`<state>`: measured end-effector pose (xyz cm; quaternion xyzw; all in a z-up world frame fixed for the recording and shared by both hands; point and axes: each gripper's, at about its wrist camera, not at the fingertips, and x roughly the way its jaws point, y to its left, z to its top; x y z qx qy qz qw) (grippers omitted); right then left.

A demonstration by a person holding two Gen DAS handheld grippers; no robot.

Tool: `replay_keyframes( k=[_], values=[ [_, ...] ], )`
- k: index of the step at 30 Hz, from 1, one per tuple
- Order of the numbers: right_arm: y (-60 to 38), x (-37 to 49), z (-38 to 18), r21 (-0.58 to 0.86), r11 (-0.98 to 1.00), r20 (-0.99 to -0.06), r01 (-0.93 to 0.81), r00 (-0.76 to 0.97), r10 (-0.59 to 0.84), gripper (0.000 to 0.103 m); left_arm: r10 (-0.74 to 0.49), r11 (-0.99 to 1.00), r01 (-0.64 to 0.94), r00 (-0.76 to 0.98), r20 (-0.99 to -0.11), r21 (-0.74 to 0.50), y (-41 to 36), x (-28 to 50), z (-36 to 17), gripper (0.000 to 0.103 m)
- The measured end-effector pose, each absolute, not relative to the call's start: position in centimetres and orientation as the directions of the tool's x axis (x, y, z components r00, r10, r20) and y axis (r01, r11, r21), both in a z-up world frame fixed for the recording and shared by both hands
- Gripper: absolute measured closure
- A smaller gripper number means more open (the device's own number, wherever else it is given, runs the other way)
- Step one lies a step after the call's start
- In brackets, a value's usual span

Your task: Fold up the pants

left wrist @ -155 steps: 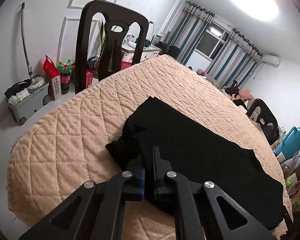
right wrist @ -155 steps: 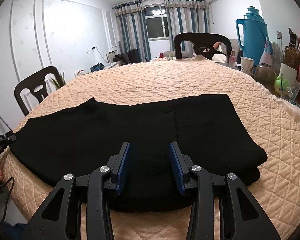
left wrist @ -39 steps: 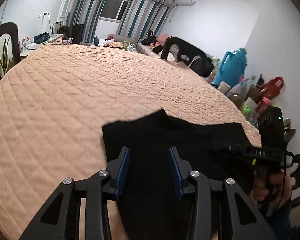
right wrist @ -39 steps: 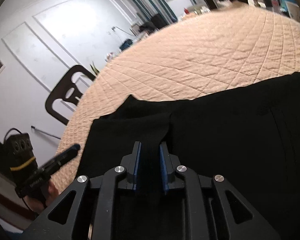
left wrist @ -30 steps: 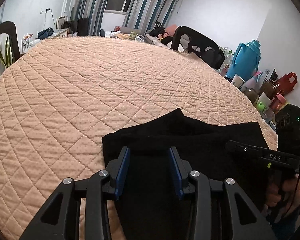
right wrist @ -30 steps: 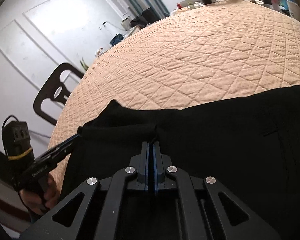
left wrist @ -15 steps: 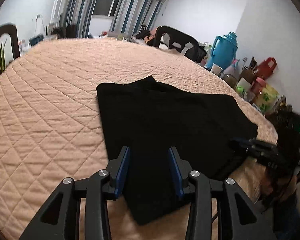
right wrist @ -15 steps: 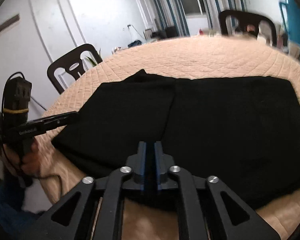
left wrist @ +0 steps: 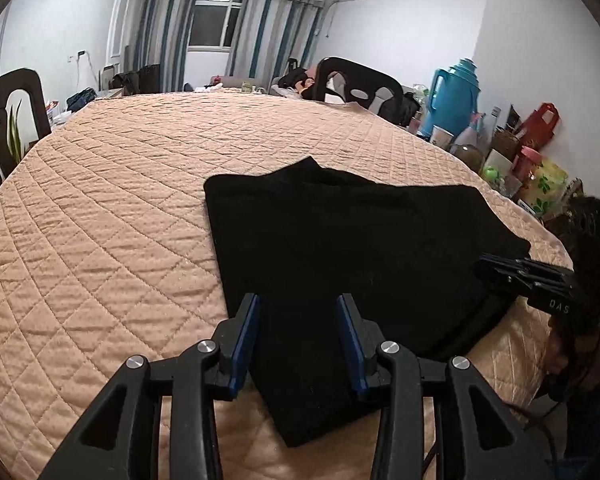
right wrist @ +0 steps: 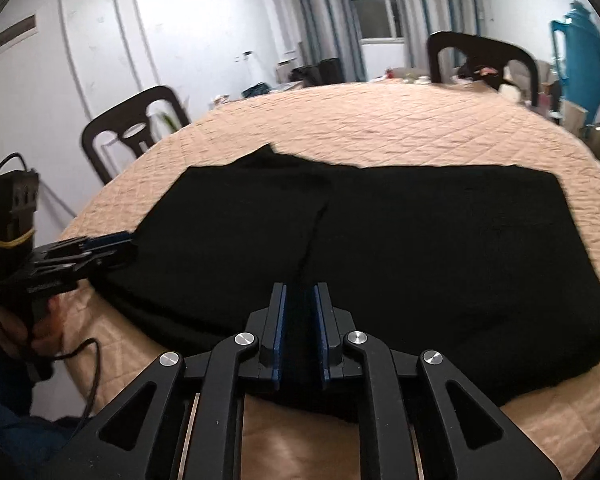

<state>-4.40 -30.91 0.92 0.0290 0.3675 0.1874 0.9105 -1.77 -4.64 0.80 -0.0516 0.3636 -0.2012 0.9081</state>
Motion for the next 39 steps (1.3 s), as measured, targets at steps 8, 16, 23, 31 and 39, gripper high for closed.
replay_keyframes(
  k=[8,16,23,31,39],
  values=[
    [-34.4,-3.9,0.9,0.247,0.952,-0.652,-0.182,0.695,0.303,0.089,-0.385,0.922,0.302,0.646,-0.659,-0.244,-5.0,0.0,0.7,0.060],
    [-35.1,-3.5,0.4,0.306,0.933,-0.628,-0.190,0.696,0.348,0.089,-0.381,0.923,0.312,0.650,-0.658,-0.226,-5.5,-0.3,0.5,0.057],
    [-35.5,-3.6,0.1,0.339,0.919,-0.607,-0.201,0.700,0.377,0.089,-0.380,0.923,0.311,0.654,-0.654,-0.225,-5.5,-0.4,0.5,0.056],
    [-36.0,-5.0,1.1,0.291,0.941,-0.604,-0.175,0.729,0.322,0.088,-0.362,0.931,0.297,0.670,-0.648,-0.213,-5.3,-0.8,0.6,0.056],
    [-44.6,-7.1,1.2,0.406,0.913,-0.564,0.037,0.796,0.219,0.086,-0.346,0.938,0.264,0.675,-0.652,-0.225,-4.7,-0.3,1.0,0.056]
  ],
)
